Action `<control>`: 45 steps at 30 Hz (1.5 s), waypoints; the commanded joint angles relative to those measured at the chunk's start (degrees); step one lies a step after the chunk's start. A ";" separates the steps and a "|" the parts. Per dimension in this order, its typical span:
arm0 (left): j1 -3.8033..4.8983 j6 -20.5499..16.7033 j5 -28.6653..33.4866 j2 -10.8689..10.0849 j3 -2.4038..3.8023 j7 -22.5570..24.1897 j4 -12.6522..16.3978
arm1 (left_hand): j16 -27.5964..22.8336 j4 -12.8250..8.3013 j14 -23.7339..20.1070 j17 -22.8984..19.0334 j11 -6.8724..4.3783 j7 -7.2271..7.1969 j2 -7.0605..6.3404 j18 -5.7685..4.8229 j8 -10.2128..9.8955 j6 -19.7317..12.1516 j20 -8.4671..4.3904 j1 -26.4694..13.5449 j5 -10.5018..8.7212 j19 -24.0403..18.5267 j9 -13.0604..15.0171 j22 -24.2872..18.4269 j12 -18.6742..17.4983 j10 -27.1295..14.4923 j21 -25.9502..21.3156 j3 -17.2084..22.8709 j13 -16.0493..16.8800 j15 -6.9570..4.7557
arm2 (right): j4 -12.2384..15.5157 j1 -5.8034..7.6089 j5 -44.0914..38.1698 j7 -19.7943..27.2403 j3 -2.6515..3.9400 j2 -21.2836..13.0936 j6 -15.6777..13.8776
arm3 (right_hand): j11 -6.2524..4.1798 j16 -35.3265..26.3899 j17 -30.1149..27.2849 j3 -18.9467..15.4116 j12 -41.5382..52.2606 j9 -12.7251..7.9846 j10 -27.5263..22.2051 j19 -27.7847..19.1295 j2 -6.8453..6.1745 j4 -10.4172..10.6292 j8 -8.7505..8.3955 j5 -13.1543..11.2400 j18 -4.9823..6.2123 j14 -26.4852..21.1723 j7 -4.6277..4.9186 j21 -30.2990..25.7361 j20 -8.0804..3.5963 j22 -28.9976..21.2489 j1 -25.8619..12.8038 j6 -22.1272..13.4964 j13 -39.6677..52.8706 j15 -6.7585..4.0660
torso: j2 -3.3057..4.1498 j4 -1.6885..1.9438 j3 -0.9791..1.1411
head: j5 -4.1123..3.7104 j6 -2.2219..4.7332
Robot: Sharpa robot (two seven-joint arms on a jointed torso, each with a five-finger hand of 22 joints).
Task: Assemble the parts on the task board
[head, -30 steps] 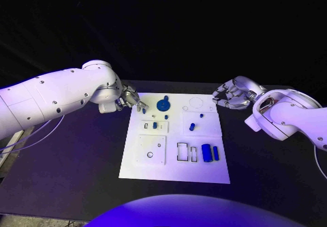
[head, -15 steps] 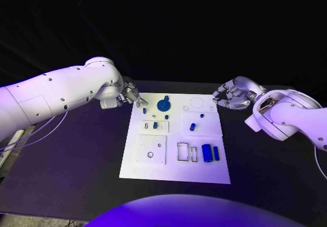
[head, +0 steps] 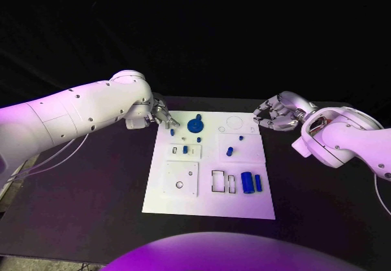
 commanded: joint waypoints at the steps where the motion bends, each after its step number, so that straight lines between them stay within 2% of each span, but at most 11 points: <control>1: -0.03 0.97 -1.99 0.38 -0.06 0.87 -0.66 | 0.21 0.07 5.85 15.09 -0.12 0.14 0.32 -0.35 -0.23 -0.11 0.47 -0.16 -0.29 -0.01 -0.10 1.64 -0.29 -0.41 -0.32 -0.34 -0.07 0.42 | -0.04 -0.06 -0.27 0.18 0.00 0.17 0.62 | -0.33 -0.30 12.72 0.22 0.03 0.09 0.03 -0.11 0.00 -0.04 0.33 0.36 0.96 5.34 -0.13 -0.30 -0.36 2.86 -0.40 -0.37 -0.05 -0.50 | -0.06 0.14 0.07 | 0.25 0.00; 7: -0.05 1.81 -2.08 0.84 -0.15 1.17 -1.68 | 0.21 0.07 5.85 15.09 -0.11 0.17 0.30 -0.34 -0.27 -0.13 0.49 -0.22 -0.43 -0.03 -0.17 1.63 -0.40 -0.52 -0.36 -0.47 -0.24 0.43 | -0.12 -0.10 -0.30 0.20 -0.01 0.27 0.59 | -0.33 -0.30 12.72 0.22 0.03 0.09 0.03 -0.11 0.00 -0.04 0.33 0.36 0.96 5.34 -0.13 -0.30 -0.36 2.86 -0.40 -0.37 -0.05 -0.50 | -0.09 0.07 0.07 | 0.52 0.00; 14: -0.19 3.64 -1.70 1.77 -0.76 1.42 -2.49 | 0.21 0.04 5.85 15.09 -0.05 0.22 0.38 -0.30 -0.43 -0.21 0.55 -0.10 0.19 -0.11 -0.41 1.57 -0.50 -0.73 -0.53 -0.70 -0.39 0.49 | -0.17 -0.17 -0.27 0.20 -0.01 0.39 0.57 | -0.33 -0.30 12.72 0.22 0.03 0.09 0.03 -0.11 0.00 -0.04 0.33 0.36 0.96 5.34 -0.13 -0.30 -0.36 2.86 -0.40 -0.37 -0.05 -0.50 | -0.06 0.02 0.09 | 0.65 0.00; 25: -0.37 4.25 -1.01 2.24 -1.05 1.52 -3.23 | 0.21 -0.08 5.85 15.09 -0.04 0.19 1.37 -0.29 -0.30 0.28 0.66 1.14 2.28 -0.13 -0.91 1.69 -0.34 -0.90 -0.61 -0.63 -0.35 0.54 | -0.25 -0.21 -0.25 0.21 -0.02 0.43 0.52 | -0.33 -0.30 12.72 0.22 0.03 0.09 0.03 -0.11 0.00 -0.04 0.33 0.36 0.96 5.34 -0.13 -0.30 -0.36 2.86 -0.40 -0.37 -0.05 -0.50 | -0.10 0.06 0.11 | 0.67 0.00; 28: -0.39 4.33 -0.88 2.28 -1.07 1.67 -2.97 | 0.21 -0.12 5.85 15.09 -0.15 0.01 1.76 -0.29 0.02 0.77 0.63 2.32 3.79 -0.09 -1.05 1.81 -0.12 -0.80 -0.59 -0.39 -0.18 0.48 | -0.28 -0.23 -0.24 0.23 -0.02 0.46 0.51 | -0.33 -0.30 12.72 0.22 0.03 0.09 0.03 -0.11 0.00 -0.04 0.33 0.36 0.96 5.34 -0.13 -0.30 -0.36 2.86 -0.40 -0.37 -0.05 -0.50 | -0.08 0.05 0.08 | 0.69 0.00; 33: -0.40 4.50 -0.57 2.29 -1.10 1.53 -2.73 | 0.21 -0.20 5.85 15.09 -0.32 -0.22 2.32 -0.29 0.43 1.11 0.56 3.92 4.66 -0.05 -1.13 1.92 -0.04 -0.80 -0.60 0.13 -0.19 0.36 | -0.33 -0.26 -0.22 0.23 -0.02 0.52 0.54 | -0.33 -0.30 12.72 0.22 0.03 0.09 0.03 -0.11 0.00 -0.04 0.33 0.36 0.96 5.34 -0.13 -0.30 -0.36 2.86 -0.40 -0.37 -0.05 -0.50 | -0.09 0.06 0.12 | 0.73 0.00; 34: -0.40 4.49 -0.53 2.27 -1.11 1.45 -2.70 | 0.21 -0.20 5.85 15.09 -0.34 -0.24 2.44 -0.28 0.48 1.15 0.55 4.12 4.65 -0.06 -1.13 1.91 -0.03 -0.81 -0.63 0.24 -0.21 0.34 | -0.34 -0.26 -0.22 0.22 -0.02 0.53 0.54 | -0.33 -0.30 12.72 0.22 0.03 0.09 0.03 -0.11 0.00 -0.04 0.33 0.36 0.96 5.34 -0.13 -0.30 -0.36 2.86 -0.40 -0.37 -0.05 -0.50 | -0.09 0.05 0.12 | 0.70 0.00; 37: -0.41 4.38 -0.35 2.18 -1.12 1.27 -2.66 | 0.21 -0.24 5.85 15.09 -0.52 -0.43 3.37 -0.28 0.93 1.20 0.43 6.12 2.76 -0.01 -1.17 2.03 0.02 -0.83 -0.67 1.60 -0.26 0.19 | -0.38 -0.28 -0.11 0.21 -0.03 0.55 0.57 | -0.33 -0.30 12.72 0.22 0.03 0.09 0.03 -0.11 0.00 -0.04 0.33 0.36 0.96 5.34 -0.13 -0.30 -0.36 2.86 -0.40 -0.37 -0.05 -0.50 | -0.07 0.06 0.10 | 0.74 0.00; 40: -0.41 3.96 0.14 2.12 -1.13 1.16 -2.65 | 0.21 -0.30 5.85 15.09 -0.61 -0.55 3.91 -0.28 1.27 1.16 0.36 7.31 2.25 0.00 -1.16 2.08 0.03 -0.84 -0.74 2.70 -0.32 0.13 | -0.45 -0.32 -0.02 0.21 -0.03 0.60 0.59 | -0.33 -0.30 12.72 0.22 0.03 0.09 0.03 -0.11 0.00 -0.04 0.33 0.36 0.96 5.34 -0.13 -0.30 -0.36 2.86 -0.40 -0.37 -0.05 -0.50 | -0.06 0.09 0.10 | 0.75 0.00; 42: -0.41 3.76 0.40 2.13 -1.14 1.20 -2.62 | 0.21 -0.26 5.85 15.09 -0.63 -0.57 4.00 -0.29 1.51 1.06 0.32 7.92 0.99 0.04 -1.16 2.16 0.06 -0.83 -0.74 3.46 -0.36 0.10 | -0.48 -0.35 0.01 0.21 -0.03 0.62 0.60 | -0.33 -0.30 12.72 0.22 0.03 0.09 0.03 -0.11 0.00 -0.04 0.33 0.36 0.96 5.34 -0.13 -0.30 -0.36 2.86 -0.40 -0.37 -0.05 -0.50 | -0.08 0.08 0.10 | 0.76 0.00; 45: -0.41 3.47 0.75 2.17 -1.14 1.29 -2.53 | 0.21 -0.32 5.85 15.09 -0.66 -0.62 4.11 -0.29 1.67 0.96 0.30 8.48 0.34 0.06 -1.17 2.21 0.05 -0.85 -0.76 4.17 -0.43 0.08 | -0.52 -0.38 0.04 0.20 -0.03 0.65 0.65 | -0.33 -0.30 12.72 0.22 0.03 0.09 0.03 -0.11 0.00 -0.04 0.33 0.36 0.96 5.34 -0.13 -0.30 -0.36 2.86 -0.40 -0.37 -0.05 -0.50 | -0.06 0.07 0.06 | 0.73 0.00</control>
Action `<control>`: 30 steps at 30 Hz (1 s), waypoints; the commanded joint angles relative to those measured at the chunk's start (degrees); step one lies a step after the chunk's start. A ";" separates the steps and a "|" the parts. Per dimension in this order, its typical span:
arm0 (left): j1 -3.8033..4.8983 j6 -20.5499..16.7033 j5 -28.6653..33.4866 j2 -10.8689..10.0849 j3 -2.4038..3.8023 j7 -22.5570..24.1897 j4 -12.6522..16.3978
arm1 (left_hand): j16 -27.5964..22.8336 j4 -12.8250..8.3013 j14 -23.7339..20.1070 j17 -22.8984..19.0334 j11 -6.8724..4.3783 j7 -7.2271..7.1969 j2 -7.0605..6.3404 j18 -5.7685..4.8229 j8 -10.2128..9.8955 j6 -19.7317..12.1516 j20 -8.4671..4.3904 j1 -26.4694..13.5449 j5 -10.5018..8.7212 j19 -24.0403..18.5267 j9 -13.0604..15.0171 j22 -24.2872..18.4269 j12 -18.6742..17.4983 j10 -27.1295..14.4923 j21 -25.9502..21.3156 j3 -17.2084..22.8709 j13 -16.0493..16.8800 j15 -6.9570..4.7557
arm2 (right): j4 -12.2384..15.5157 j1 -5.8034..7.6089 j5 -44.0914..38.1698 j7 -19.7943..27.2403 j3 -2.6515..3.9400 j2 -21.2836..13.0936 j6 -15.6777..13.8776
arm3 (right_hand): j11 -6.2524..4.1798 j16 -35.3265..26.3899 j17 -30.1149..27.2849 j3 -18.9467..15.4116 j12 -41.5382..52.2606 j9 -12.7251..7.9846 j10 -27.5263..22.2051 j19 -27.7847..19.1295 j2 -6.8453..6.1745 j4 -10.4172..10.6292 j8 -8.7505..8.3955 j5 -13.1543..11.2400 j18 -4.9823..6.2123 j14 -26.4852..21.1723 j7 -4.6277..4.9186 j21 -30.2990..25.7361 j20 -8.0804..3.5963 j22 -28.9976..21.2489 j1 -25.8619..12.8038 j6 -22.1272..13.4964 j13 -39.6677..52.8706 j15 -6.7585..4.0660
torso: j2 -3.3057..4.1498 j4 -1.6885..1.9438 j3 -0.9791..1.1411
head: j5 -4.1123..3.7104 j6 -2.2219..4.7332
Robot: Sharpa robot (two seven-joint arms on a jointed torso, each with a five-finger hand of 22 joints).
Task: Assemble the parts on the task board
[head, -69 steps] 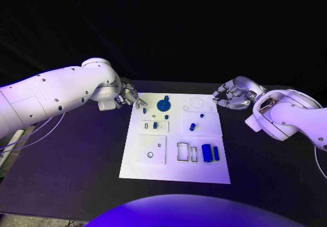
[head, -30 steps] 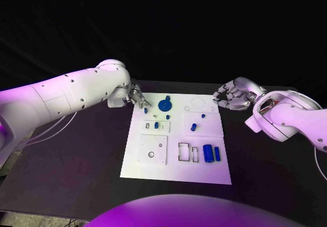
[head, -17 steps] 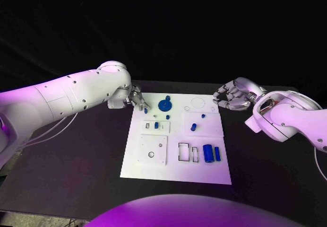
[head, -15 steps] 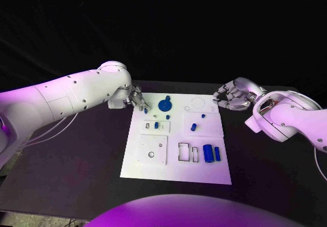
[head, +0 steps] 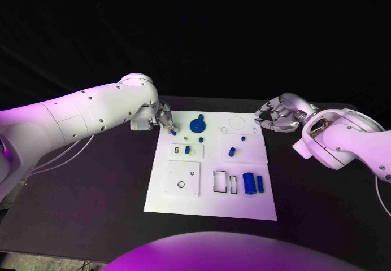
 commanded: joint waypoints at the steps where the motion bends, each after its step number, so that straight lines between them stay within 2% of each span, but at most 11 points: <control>1: 0.00 0.07 1.37 0.13 0.01 0.34 0.25 | 0.21 0.08 6.06 15.10 -0.26 -0.11 -0.11 -0.29 0.47 -0.02 0.09 0.85 -0.72 0.26 -0.09 2.22 0.31 0.02 -0.37 0.78 -0.08 -0.14 | -0.04 -0.07 -0.03 0.20 -0.01 0.09 0.67 | -0.33 -0.30 12.74 0.22 0.03 0.06 0.03 -0.11 0.00 -0.05 0.33 0.37 0.96 5.34 -0.13 -0.30 -0.36 2.89 -0.40 -0.37 -0.05 -0.50 | 0.02 -0.01 -0.04 | 0.01 0.00; 6: 0.00 -0.34 1.89 0.16 0.01 0.47 0.25 | 0.21 0.05 6.06 15.10 -0.28 -0.14 0.07 -0.30 0.67 -0.16 0.07 1.43 -1.55 0.31 -0.11 2.31 0.35 0.04 -0.37 1.79 -0.10 -0.15 | -0.07 -0.10 0.01 0.18 -0.01 0.13 0.77 | -0.33 -0.30 12.74 0.22 0.03 0.06 0.03 -0.11 0.00 -0.05 0.33 0.37 0.96 5.34 -0.13 -0.30 -0.36 2.89 -0.40 -0.37 -0.05 -0.50 | 0.00 -0.02 0.01 | 0.06 0.00; 9: 0.00 -0.54 2.33 0.11 0.01 0.53 0.20 | 0.21 -0.22 6.06 15.10 -0.37 -0.21 0.32 -0.31 1.07 -0.43 0.02 2.96 -4.27 0.37 -0.15 2.44 0.37 0.03 -0.42 4.43 -0.20 -0.21 | -0.09 -0.12 0.03 0.14 -0.02 0.14 0.85 | -0.33 -0.30 12.74 0.22 0.03 0.06 0.03 -0.11 0.00 -0.05 0.33 0.37 0.96 5.34 -0.13 -0.30 -0.36 2.89 -0.40 -0.37 -0.05 -0.50 | 0.00 -0.02 0.03 | 0.05 0.00; 11: 0.00 -0.71 2.65 0.03 0.01 0.56 0.21 | 0.21 -0.36 6.06 15.10 -0.38 -0.23 0.22 -0.30 1.35 -0.53 -0.01 3.57 -4.77 0.37 -0.11 2.47 0.41 0.05 -0.50 5.78 -0.20 -0.22 | -0.10 -0.12 0.03 0.11 -0.02 0.14 0.92 | -0.33 -0.30 12.74 0.22 0.03 0.06 0.03 -0.11 0.00 -0.05 0.33 0.37 0.96 5.34 -0.13 -0.30 -0.36 2.89 -0.40 -0.37 -0.05 -0.50 | 0.00 -0.03 0.03 | 0.10 0.00; 14: 0.00 -0.95 3.41 -0.18 0.01 0.56 0.33 | 0.21 -3.72 6.06 15.10 -0.52 -0.30 0.40 -0.29 3.15 -0.98 -0.17 7.22 -6.38 0.43 0.92 2.67 0.39 0.15 -0.57 12.55 -0.30 -0.38 | -0.12 -0.13 0.04 0.07 -0.03 0.14 1.04 | -0.33 -0.30 12.74 0.22 0.03 0.06 0.03 -0.11 0.00 -0.05 0.33 0.37 0.96 5.34 -0.13 -0.30 -0.36 2.89 -0.40 -0.37 -0.05 -0.50 | -0.01 -0.06 0.02 | 0.19 0.00; 16: 0.00 -1.01 3.95 -0.41 0.01 0.52 0.58 | 0.21 -4.87 6.06 15.10 -0.38 -0.23 -0.45 -0.33 5.13 -1.26 -0.05 6.36 -6.51 0.51 2.14 2.87 0.57 0.50 -0.60 16.86 -0.21 -0.24 | -0.13 -0.14 0.04 0.05 -0.03 0.13 1.09 | -0.33 -0.30 12.74 0.22 0.03 0.06 0.03 -0.11 0.00 -0.05 0.33 0.37 0.96 5.34 -0.13 -0.30 -0.36 2.89 -0.40 -0.37 -0.05 -0.50 | -0.01 -0.05 0.03 | 0.25 0.00; 19: 0.00 -1.27 4.80 -0.92 0.01 0.52 1.39 | 0.21 -6.24 6.06 15.10 -0.41 -0.26 -0.92 -0.36 6.62 -1.46 -0.06 5.68 -7.15 0.62 3.08 3.11 1.24 1.08 -0.52 19.63 0.51 -0.26 | -0.14 -0.16 0.04 0.03 -0.04 0.10 1.13 | -0.33 -0.30 12.74 0.22 0.03 0.06 0.03 -0.11 0.00 -0.05 0.33 0.37 0.96 5.34 -0.13 -0.30 -0.36 2.89 -0.40 -0.37 -0.05 -0.50 | -0.02 -0.01 0.04 | 0.20 0.00; 23: -0.01 -2.08 5.91 -1.67 0.01 0.54 2.61 | 0.21 -6.71 6.06 15.10 -0.44 -0.30 -1.16 -0.38 7.18 -1.39 -0.08 5.21 -6.80 0.71 3.41 3.24 1.43 1.29 -0.43 20.63 0.68 -0.29 | -0.20 -0.18 0.05 0.02 -0.04 0.08 1.16 | -0.33 -0.30 12.74 0.22 0.03 0.06 0.03 -0.11 0.00 -0.05 0.33 0.37 0.96 5.34 -0.13 -0.30 -0.36 2.89 -0.40 -0.37 -0.05 -0.50 | -0.03 0.01 0.02 | 0.21 0.00; 28: -0.02 -3.74 8.09 -2.98 0.01 0.43 4.80 | 0.21 -7.49 6.06 15.10 -0.55 -0.40 -1.62 -0.41 7.91 -1.18 -0.16 4.22 -5.56 0.86 3.79 3.45 1.83 1.77 -0.30 22.02 1.11 -0.39 | -0.28 -0.22 0.10 0.02 -0.06 0.00 1.19 | -0.33 -0.30 12.74 0.22 0.03 0.06 0.03 -0.11 0.00 -0.05 0.33 0.37 0.96 5.34 -0.13 -0.30 -0.36 2.89 -0.40 -0.37 -0.05 -0.50 | -0.15 0.12 0.04 | 0.44 0.00; 30: -0.03 -4.19 8.99 -3.60 0.00 0.21 5.89 | 0.21 -7.79 6.06 15.10 -0.59 -0.45 -1.82 -0.41 8.15 -1.09 -0.21 3.75 -4.88 0.89 3.91 3.51 1.90 1.90 -0.30 22.52 1.17 -0.44 | -0.29 -0.24 0.11 0.01 -0.06 -0.01 1.20 | -0.33 -0.30 12.74 0.22 0.03 0.06 0.03 -0.11 0.00 -0.05 0.33 0.37 0.96 5.34 -0.13 -0.30 -0.36 2.89 -0.40 -0.37 -0.05 -0.50 | -0.10 0.05 0.04 | 0.52 0.00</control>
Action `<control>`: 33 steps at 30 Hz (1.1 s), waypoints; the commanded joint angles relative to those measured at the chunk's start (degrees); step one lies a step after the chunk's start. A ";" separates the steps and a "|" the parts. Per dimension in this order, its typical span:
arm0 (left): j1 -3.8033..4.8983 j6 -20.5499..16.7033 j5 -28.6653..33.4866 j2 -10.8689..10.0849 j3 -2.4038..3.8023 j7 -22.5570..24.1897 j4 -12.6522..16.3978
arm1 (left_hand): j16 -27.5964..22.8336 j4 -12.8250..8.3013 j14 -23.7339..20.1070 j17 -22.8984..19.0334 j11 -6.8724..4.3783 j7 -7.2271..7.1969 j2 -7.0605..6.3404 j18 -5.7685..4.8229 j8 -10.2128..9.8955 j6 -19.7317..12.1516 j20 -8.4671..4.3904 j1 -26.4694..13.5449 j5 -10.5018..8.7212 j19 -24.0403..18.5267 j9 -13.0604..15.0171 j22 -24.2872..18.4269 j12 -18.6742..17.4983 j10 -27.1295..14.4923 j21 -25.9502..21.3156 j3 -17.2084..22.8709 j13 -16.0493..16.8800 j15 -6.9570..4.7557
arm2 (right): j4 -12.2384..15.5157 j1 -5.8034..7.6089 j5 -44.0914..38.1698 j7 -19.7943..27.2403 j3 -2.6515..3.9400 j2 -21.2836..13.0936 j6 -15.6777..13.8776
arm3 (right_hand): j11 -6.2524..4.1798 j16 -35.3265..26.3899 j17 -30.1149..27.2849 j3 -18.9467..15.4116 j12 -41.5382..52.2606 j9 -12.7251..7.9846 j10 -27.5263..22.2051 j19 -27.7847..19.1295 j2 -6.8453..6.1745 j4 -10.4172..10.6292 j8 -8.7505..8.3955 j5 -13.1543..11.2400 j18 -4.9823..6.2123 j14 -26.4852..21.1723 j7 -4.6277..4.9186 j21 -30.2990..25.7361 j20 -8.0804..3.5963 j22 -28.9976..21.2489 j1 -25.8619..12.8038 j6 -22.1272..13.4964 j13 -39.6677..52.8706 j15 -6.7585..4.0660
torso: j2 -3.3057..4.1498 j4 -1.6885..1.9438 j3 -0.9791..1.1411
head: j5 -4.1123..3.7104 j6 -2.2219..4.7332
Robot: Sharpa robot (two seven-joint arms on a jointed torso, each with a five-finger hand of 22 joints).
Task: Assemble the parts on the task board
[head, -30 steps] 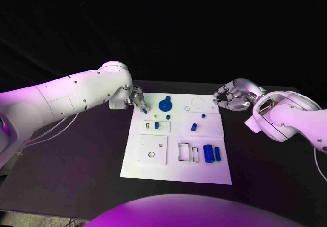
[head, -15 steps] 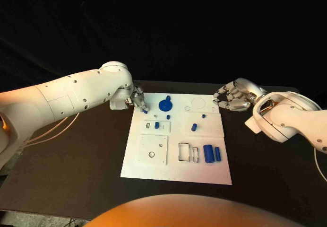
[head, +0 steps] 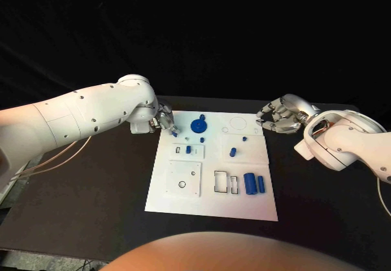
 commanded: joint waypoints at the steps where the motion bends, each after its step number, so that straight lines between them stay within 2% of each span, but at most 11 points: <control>1: -0.01 -2.14 3.87 -0.70 0.01 0.01 1.65 | 0.21 -8.97 6.06 15.10 -0.10 -0.64 0.01 -0.42 0.46 0.43 -0.14 -1.02 0.80 0.36 0.15 3.54 0.28 0.61 -0.04 9.26 0.11 -0.46 | 0.00 -0.07 -0.13 0.05 -0.02 -0.02 0.92 | -0.33 -0.30 12.75 0.22 0.03 0.08 0.03 -0.11 0.00 -0.05 0.33 0.37 0.96 5.34 -0.13 -0.30 -0.36 2.85 -0.40 -0.37 -0.06 -0.50 | 0.03 -0.05 -0.01 | 0.17 0.00; 6: -0.21 -3.07 4.87 -2.75 -0.03 -0.61 4.91 | 0.21 -9.45 6.06 15.10 -0.16 -0.71 -0.23 -0.42 0.70 0.56 -0.20 -1.61 1.72 0.39 0.26 3.61 0.26 0.69 -0.06 9.81 0.06 -0.52 | 0.01 -0.13 -0.10 0.04 -0.03 -0.06 0.97 | -0.33 -0.30 12.75 0.22 0.03 0.08 0.03 -0.11 0.00 -0.05 0.33 0.37 0.96 5.34 -0.13 -0.30 -0.36 2.85 -0.40 -0.37 -0.06 -0.50 | 0.03 -0.09 -0.02 | 0.25 0.00; 10: -0.69 -4.71 4.02 -4.99 -0.05 -0.56 8.21 | 0.21 -9.72 6.06 15.10 -0.20 -0.74 -0.35 -0.41 0.82 0.64 -0.22 -1.81 2.05 0.39 0.31 3.63 0.33 0.78 -0.09 10.08 0.16 -0.55 | 0.03 -0.16 -0.09 0.01 -0.04 -0.18 0.98 | -0.33 -0.30 12.75 0.22 0.03 0.08 0.03 -0.11 0.00 -0.05 0.33 0.37 0.96 5.34 -0.13 -0.30 -0.36 2.85 -0.40 -0.37 -0.06 -0.50 | 0.06 -0.04 -0.01 | 0.15 0.00; 16: -1.81 -8.28 0.25 -8.21 -0.06 0.90 13.11 | 0.21 -10.35 6.06 15.10 -0.27 -0.83 -0.75 -0.44 1.15 0.92 -0.28 -2.18 2.29 0.48 0.42 3.76 0.52 1.05 0.00 10.88 0.38 -0.61 | 0.04 -0.21 -0.09 0.00 -0.05 -0.27 0.99 | -0.32 -0.31 12.75 0.60 0.15 0.15 0.16 -0.07 -0.12 -0.11 0.46 0.35 0.95 5.34 -0.13 -0.33 -0.35 2.91 -0.73 -0.43 0.05 -0.49 | 0.05 0.04 -0.03 | 0.15 0.00; 22: -3.31 -11.88 -4.66 -11.03 -0.06 2.51 17.94 | 0.21 -10.64 6.06 15.10 -0.30 -0.86 -1.15 -0.45 1.21 1.04 -0.30 -2.36 2.21 0.53 0.41 3.83 0.47 1.11 0.05 11.31 0.29 -0.63 | 0.02 -0.35 -0.09 0.05 -0.05 -0.31 1.00 | -0.32 -0.31 12.75 0.60 0.15 0.15 0.16 -0.07 -0.12 -0.11 0.46 0.35 0.95 5.34 -0.13 -0.33 -0.35 2.91 -0.73 -0.43 0.05 -0.49 | 0.05 0.04 -0.11 | 0.39 0.00; 28: -4.14 -16.09 -8.76 -12.42 -0.05 4.26 20.02 | 0.21 -11.05 6.06 15.10 -0.44 -1.00 -1.74 -0.54 1.23 1.75 -0.40 -2.70 2.58 0.81 0.23 4.17 0.87 1.76 0.48 12.32 0.83 -0.75 | 0.02 -0.56 -0.08 0.09 -0.06 -0.34 0.99 | -0.32 -0.31 12.75 0.60 0.15 0.15 0.16 -0.07 -0.12 -0.11 0.46 0.35 0.95 5.34 -0.13 -0.33 -0.35 2.91 -0.73 -0.43 0.05 -0.49 | 0.01 0.12 -0.11 | 0.57 0.00; 30: -4.32 -17.04 -9.25 -12.58 -0.05 4.66 20.26 | 0.21 -11.08 6.06 15.10 -0.46 -1.02 -1.79 -0.55 1.23 1.84 -0.41 -2.74 2.60 0.84 0.20 4.20 0.88 1.80 0.53 12.43 0.83 -0.77 | 0.04 -0.62 -0.08 0.10 -0.06 -0.34 0.99 | -0.32 -0.31 12.75 0.60 0.15 0.15 0.16 -0.07 -0.12 -0.11 0.46 0.35 0.95 5.34 -0.13 -0.33 -0.35 2.91 -0.73 -0.43 0.05 -0.49 | 0.06 0.02 -0.06 | 0.61 0.00; 33: -4.59 -17.94 -9.71 -12.74 -0.06 5.08 20.71 | 0.21 -11.10 6.06 15.10 -0.47 -1.04 -1.87 -0.56 1.23 1.93 -0.42 -2.80 2.61 0.86 0.18 4.22 0.96 1.90 0.54 12.52 0.94 -0.78 | 0.06 -0.71 -0.08 0.11 -0.06 -0.36 0.99 | -0.32 -0.31 12.75 0.60 0.15 0.15 0.16 -0.07 -0.12 -0.11 0.46 0.35 0.95 5.34 -0.13 -0.33 -0.35 2.91 -0.73 -0.43 0.05 -0.49 | 0.11 -0.08 -0.12 | 0.59 0.00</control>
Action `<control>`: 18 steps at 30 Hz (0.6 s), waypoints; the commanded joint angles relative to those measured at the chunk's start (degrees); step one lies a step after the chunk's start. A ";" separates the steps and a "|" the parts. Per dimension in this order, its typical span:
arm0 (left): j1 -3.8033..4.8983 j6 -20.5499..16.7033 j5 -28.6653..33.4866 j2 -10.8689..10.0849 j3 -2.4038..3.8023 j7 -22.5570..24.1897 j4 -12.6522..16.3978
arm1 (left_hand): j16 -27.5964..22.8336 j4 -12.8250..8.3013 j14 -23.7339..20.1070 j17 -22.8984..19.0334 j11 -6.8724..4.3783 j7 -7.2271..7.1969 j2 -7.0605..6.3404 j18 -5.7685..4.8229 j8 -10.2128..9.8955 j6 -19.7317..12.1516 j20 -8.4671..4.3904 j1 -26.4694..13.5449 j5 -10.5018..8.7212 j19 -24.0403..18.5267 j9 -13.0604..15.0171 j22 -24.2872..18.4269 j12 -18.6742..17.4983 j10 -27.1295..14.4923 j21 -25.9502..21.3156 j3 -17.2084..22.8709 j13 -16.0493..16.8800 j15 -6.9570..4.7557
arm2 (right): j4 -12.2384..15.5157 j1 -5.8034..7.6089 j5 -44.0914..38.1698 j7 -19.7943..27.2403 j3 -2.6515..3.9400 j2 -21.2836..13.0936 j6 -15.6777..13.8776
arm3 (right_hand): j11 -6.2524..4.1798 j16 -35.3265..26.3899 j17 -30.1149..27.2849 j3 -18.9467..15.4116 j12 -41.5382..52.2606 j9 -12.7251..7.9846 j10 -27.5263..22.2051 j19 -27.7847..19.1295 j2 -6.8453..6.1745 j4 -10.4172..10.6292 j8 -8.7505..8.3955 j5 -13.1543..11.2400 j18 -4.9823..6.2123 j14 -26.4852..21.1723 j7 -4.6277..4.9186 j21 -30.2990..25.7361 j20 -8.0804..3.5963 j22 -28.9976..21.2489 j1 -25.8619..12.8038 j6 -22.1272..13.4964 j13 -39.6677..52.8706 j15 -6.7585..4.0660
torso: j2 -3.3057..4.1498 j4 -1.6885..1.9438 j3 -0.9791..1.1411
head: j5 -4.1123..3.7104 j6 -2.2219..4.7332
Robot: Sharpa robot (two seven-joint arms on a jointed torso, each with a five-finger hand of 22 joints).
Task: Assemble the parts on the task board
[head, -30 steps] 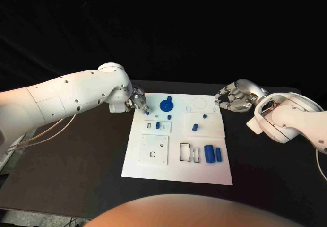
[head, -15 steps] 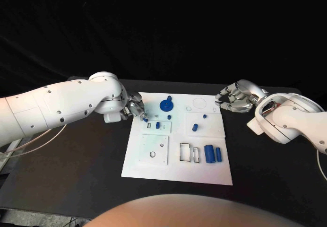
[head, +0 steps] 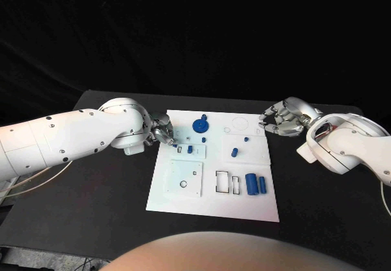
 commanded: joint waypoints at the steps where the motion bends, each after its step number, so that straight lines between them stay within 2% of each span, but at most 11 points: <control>1: -0.22 -3.97 -3.26 -0.05 0.03 2.36 0.64 | 0.21 -9.05 6.06 15.10 0.09 -1.20 -0.32 -0.57 0.23 1.70 -0.02 -0.48 0.23 0.49 -0.17 4.24 0.20 0.51 0.21 9.61 0.06 -0.38 | 0.08 -0.10 -0.23 0.13 -0.01 -0.03 0.78 | -0.32 -0.31 12.75 0.36 0.15 0.06 0.16 -0.07 0.11 0.13 0.22 0.35 0.95 5.34 -0.13 -0.33 -0.35 2.93 -0.50 -0.43 0.05 -0.49 | 0.08 -0.14 -0.02 | 0.03 0.00; 10: -0.72 -3.53 -3.92 -0.13 0.01 2.46 1.44 | 0.21 -9.06 6.06 15.10 0.07 -1.21 -0.38 -0.57 0.22 1.77 -0.03 -0.54 0.28 0.51 -0.19 4.26 0.24 0.58 0.22 9.69 0.11 -0.39 | 0.06 -0.20 -0.11 0.06 -0.01 -0.08 1.25 | -0.33 -0.34 12.70 0.49 0.10 0.09 0.10 -0.12 0.11 0.11 0.28 0.36 0.98 5.32 -0.13 -0.48 -0.35 2.87 -0.60 -0.41 -0.04 -0.50 | 0.09 -0.15 0.08 | 0.00 0.00; 18: -0.86 0.15 -4.00 0.37 -0.01 1.70 0.99 | 0.21 -8.95 6.06 15.10 0.08 -1.22 -0.49 -0.56 0.12 1.88 -0.07 -0.83 -0.06 0.50 -0.30 4.26 0.08 0.57 0.16 9.85 -0.13 -0.42 | 0.07 -0.22 -0.04 0.08 -0.01 -0.10 1.28 | -0.33 -0.34 12.70 0.49 0.10 0.09 0.10 -0.12 0.11 0.11 0.28 0.36 0.98 5.32 -0.13 -0.48 -0.35 2.87 -0.60 -0.41 -0.04 -0.50 | 0.07 -0.18 0.08 | 0.04 0.00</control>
